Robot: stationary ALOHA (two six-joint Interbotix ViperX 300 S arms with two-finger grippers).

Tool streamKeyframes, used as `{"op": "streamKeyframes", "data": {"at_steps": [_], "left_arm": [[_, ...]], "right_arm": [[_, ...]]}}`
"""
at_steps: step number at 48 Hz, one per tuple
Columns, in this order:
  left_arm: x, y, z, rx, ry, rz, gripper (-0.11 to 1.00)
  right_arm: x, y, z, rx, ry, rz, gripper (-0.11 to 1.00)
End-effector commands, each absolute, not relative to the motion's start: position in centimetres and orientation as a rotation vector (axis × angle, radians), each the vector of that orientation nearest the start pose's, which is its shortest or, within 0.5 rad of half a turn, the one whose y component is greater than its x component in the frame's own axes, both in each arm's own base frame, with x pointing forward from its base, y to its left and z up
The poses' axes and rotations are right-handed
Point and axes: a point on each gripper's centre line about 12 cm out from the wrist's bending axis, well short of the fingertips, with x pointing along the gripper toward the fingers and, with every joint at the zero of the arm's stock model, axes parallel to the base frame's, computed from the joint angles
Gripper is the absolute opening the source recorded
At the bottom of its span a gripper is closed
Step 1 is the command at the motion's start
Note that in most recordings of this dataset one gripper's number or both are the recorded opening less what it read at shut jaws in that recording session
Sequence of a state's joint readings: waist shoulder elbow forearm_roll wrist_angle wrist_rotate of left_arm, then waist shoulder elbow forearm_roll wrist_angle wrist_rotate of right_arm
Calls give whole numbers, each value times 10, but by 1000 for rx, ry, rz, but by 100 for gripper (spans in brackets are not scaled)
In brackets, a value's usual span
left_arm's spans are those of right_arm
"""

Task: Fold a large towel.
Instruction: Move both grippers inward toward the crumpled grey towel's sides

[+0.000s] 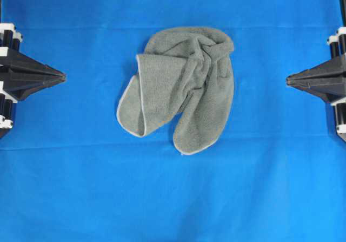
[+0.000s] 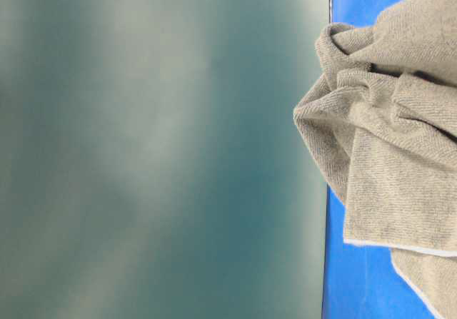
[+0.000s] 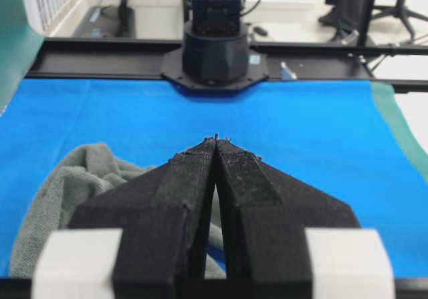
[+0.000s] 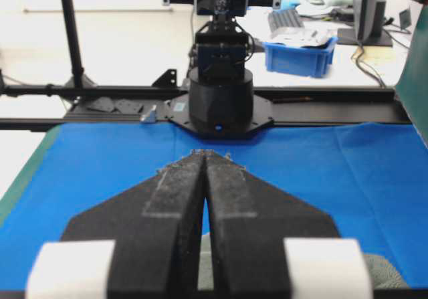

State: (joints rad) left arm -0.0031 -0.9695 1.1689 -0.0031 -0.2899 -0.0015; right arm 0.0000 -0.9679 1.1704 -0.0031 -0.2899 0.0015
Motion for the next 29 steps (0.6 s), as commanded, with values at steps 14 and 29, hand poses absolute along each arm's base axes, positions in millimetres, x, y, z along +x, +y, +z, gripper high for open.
{"op": "streamKeyframes", "data": {"at_steps": [14,29], "left_arm": [[222,-37,259,-19,244,-160,0],[250,-52,202,-15,495,-183,1]], "right_arm": [[238,21,287,85,194,80,0],[295,43,235,226,478,81,1]]}}
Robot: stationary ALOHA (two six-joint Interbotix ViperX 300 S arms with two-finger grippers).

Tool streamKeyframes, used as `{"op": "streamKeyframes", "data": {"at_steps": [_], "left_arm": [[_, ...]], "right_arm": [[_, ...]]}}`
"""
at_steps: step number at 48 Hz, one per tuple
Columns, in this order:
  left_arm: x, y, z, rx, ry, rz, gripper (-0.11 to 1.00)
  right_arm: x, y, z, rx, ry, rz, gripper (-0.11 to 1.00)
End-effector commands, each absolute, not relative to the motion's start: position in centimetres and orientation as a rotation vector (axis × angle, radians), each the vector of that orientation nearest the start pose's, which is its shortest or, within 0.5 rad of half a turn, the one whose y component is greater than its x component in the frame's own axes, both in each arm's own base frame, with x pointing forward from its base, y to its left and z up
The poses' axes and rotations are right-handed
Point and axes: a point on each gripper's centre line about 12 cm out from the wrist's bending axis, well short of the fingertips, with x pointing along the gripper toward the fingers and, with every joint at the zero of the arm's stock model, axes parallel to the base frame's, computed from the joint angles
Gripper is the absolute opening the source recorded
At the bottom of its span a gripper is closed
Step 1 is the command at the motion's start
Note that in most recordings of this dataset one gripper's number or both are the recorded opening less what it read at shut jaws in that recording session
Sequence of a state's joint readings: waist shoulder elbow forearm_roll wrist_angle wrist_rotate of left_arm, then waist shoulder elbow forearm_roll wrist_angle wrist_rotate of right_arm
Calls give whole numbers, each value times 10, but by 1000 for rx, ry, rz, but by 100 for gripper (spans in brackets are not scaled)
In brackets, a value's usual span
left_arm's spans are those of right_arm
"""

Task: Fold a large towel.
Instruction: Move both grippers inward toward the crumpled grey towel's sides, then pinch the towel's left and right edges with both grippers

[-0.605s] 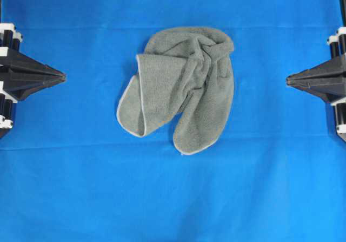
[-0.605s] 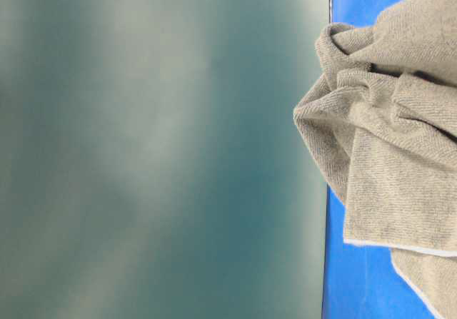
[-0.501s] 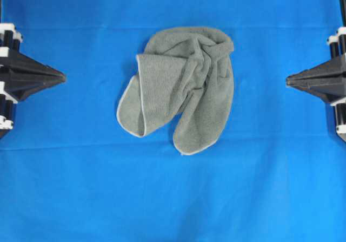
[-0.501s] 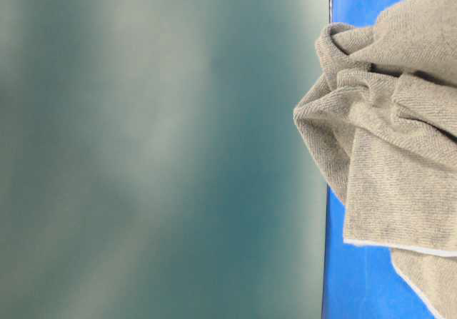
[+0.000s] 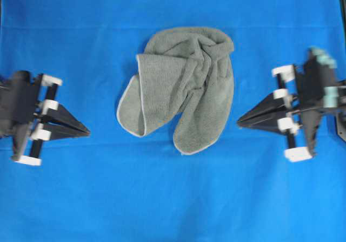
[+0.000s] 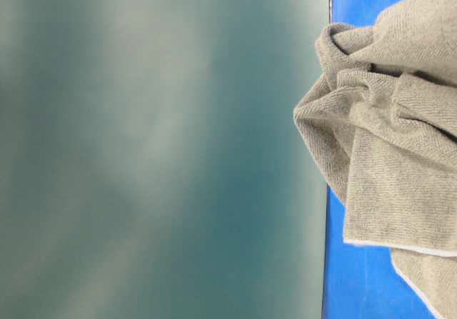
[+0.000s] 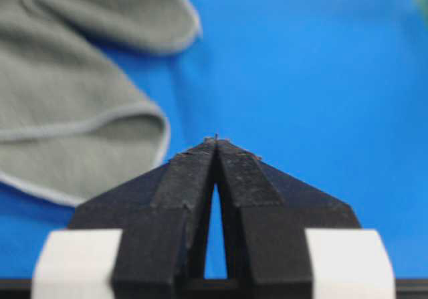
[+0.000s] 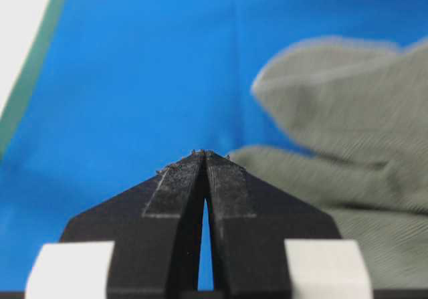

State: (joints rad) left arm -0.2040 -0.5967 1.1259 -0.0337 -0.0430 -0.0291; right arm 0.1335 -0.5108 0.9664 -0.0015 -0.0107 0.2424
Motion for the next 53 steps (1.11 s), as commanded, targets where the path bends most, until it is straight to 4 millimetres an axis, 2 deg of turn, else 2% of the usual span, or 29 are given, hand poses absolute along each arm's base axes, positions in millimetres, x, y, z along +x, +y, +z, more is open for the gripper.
{"op": "streamKeyframes", "data": {"at_steps": [1,4,8,9,15,19,21,28,42,49,53], "left_arm": [[252,-52,198,-14,506,-180,1],[258,-53,188,-13,529,-178,5],[269,-50,173,-9,559,-160,22],[271,-49,170,-10,566,-153,30],[285,-40,148,-4,606,-115,66],[296,-36,136,4,619,-100,83],[301,-33,130,5,625,-92,84],[314,-19,110,49,665,-62,83],[320,-1,76,68,770,-23,83],[321,0,69,69,816,-24,78],[322,0,68,68,847,-26,70]], "right_arm": [[298,45,232,232,496,80,1],[312,50,222,242,558,74,1],[328,52,210,250,639,56,2],[330,53,206,251,664,51,4],[349,56,183,256,788,20,38],[359,57,171,250,835,11,59],[364,58,165,250,850,8,64],[378,59,144,247,881,-2,60],[399,60,123,253,853,-2,61],[404,60,109,251,877,-8,60],[406,60,105,246,886,-9,58]]}}
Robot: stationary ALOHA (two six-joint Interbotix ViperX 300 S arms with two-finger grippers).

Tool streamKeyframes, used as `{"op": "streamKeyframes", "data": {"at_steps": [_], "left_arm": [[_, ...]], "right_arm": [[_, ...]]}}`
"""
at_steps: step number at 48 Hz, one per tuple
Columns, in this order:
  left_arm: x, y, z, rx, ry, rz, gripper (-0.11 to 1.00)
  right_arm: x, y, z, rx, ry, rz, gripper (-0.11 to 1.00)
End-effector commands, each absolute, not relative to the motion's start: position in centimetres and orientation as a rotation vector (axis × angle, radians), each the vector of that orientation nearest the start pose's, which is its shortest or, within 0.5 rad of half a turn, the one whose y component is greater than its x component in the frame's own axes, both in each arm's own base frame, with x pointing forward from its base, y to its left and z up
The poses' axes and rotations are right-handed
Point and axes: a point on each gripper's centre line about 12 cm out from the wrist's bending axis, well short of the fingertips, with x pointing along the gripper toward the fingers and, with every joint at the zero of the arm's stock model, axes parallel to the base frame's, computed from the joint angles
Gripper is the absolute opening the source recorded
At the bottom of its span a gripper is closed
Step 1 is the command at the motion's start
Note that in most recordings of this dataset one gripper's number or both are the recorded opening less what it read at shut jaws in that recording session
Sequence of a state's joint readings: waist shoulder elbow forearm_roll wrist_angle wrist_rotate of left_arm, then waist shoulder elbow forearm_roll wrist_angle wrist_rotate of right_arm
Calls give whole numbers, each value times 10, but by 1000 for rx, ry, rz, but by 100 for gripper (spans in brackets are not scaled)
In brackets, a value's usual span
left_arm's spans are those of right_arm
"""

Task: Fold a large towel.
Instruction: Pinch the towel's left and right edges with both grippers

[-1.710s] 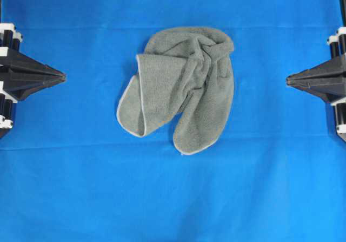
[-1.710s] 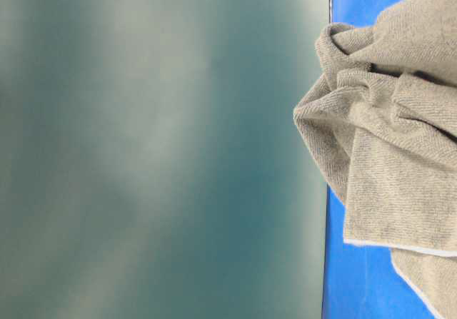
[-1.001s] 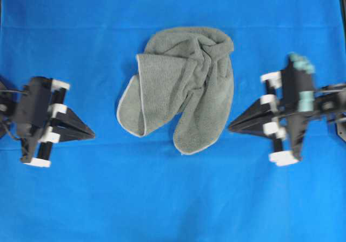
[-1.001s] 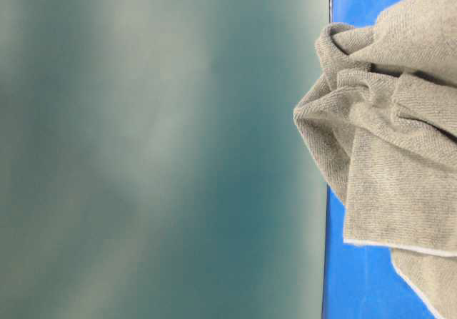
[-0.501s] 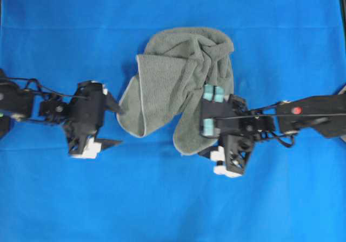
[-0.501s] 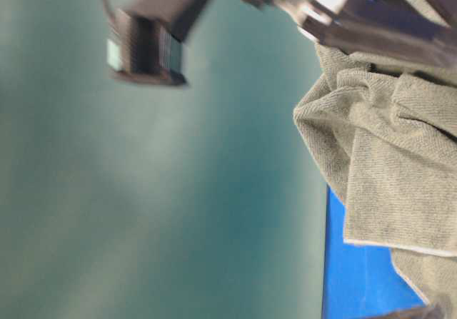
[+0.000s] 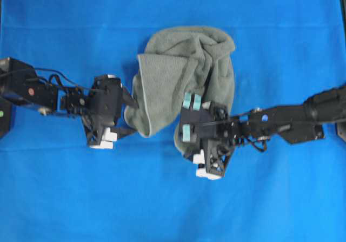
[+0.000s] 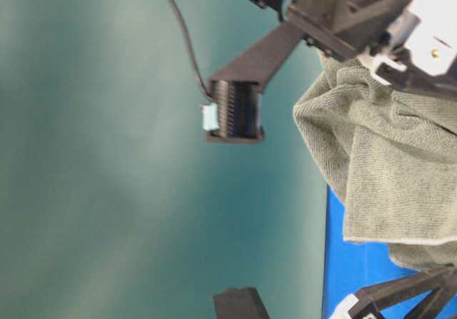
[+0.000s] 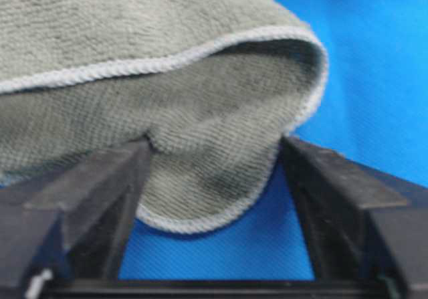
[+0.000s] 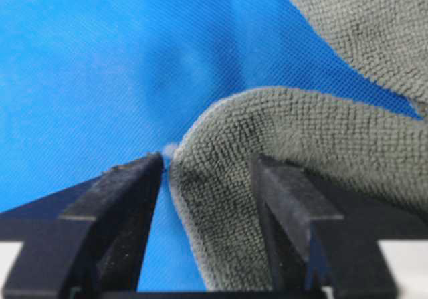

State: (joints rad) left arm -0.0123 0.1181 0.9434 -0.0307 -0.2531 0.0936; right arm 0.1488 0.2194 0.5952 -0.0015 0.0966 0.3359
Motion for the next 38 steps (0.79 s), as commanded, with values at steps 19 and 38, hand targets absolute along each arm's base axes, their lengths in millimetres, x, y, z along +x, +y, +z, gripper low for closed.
{"op": "streamKeyframes", "data": {"at_steps": [19,38], "left_arm": [[318,-2,105,53,895,-29,3],[284,-7,282,56,498,-43,3]], "right_arm": [[401,64,138,254,874,0,3],[358,68,289,225,560,95,3]]}}
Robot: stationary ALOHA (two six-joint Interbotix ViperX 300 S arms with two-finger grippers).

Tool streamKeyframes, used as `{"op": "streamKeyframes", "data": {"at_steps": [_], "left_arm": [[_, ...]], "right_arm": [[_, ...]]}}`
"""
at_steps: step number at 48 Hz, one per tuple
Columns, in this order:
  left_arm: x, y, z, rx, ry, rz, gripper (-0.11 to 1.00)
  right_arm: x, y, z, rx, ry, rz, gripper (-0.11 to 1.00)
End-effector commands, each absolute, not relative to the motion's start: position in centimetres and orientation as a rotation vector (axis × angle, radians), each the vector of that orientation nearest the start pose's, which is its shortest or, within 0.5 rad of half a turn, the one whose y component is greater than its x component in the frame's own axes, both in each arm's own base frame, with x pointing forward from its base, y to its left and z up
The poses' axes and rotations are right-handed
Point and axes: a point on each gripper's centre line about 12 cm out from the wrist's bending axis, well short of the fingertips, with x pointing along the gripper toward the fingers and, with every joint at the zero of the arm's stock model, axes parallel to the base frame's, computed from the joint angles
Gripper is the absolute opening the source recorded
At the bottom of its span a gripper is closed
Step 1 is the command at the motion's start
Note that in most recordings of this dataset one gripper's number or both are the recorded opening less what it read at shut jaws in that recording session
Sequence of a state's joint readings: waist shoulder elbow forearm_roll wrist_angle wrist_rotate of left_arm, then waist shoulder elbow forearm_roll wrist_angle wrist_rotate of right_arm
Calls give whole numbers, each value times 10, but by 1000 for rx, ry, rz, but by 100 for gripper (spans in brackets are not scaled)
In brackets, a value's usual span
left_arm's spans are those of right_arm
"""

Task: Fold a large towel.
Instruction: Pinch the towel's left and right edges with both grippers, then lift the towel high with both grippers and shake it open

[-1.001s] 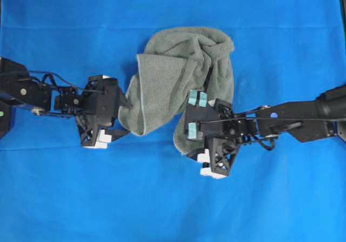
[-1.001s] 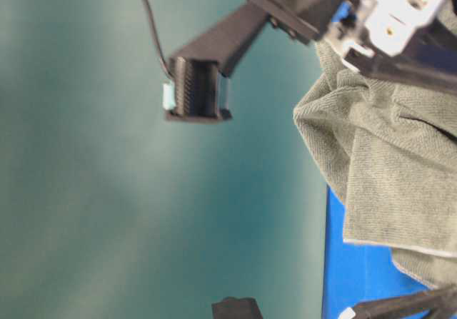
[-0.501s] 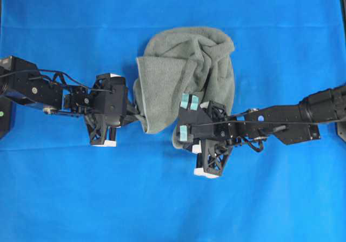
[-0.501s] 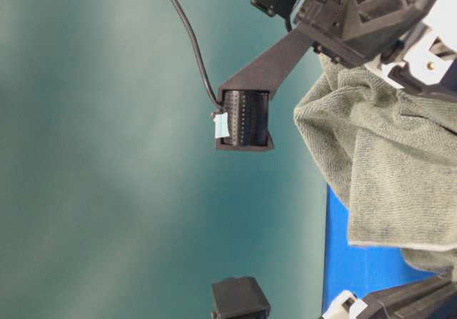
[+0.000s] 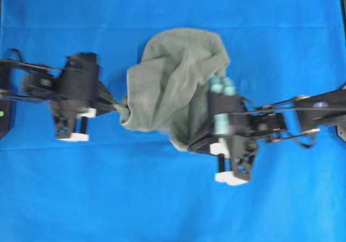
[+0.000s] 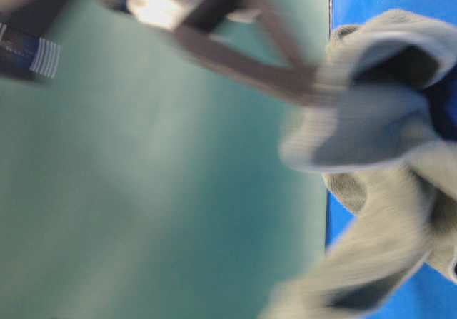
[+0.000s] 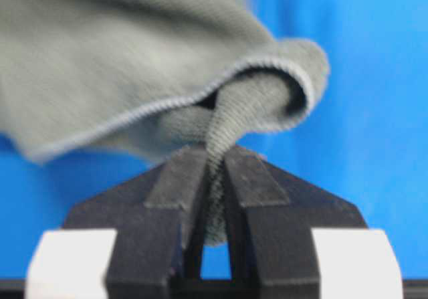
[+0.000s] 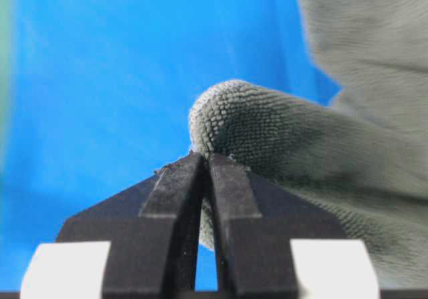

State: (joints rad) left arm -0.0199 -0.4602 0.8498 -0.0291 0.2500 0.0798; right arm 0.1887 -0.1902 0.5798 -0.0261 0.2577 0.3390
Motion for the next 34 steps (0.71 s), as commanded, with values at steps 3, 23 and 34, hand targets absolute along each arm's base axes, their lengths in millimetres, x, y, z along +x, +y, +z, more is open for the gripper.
{"op": "streamKeyframes", "data": {"at_steps": [3,23,34], "left_arm": [[272,-5,313,54,392,-33,3],[212,44,436,69,-5,202,3],[189,54,487,81,-194,281,3]], "right_arm": [[347,64,311,201,501,100,3],[246,-15,425,81,182,-126,3],[211,-25,470,102,18,-162,3]]}}
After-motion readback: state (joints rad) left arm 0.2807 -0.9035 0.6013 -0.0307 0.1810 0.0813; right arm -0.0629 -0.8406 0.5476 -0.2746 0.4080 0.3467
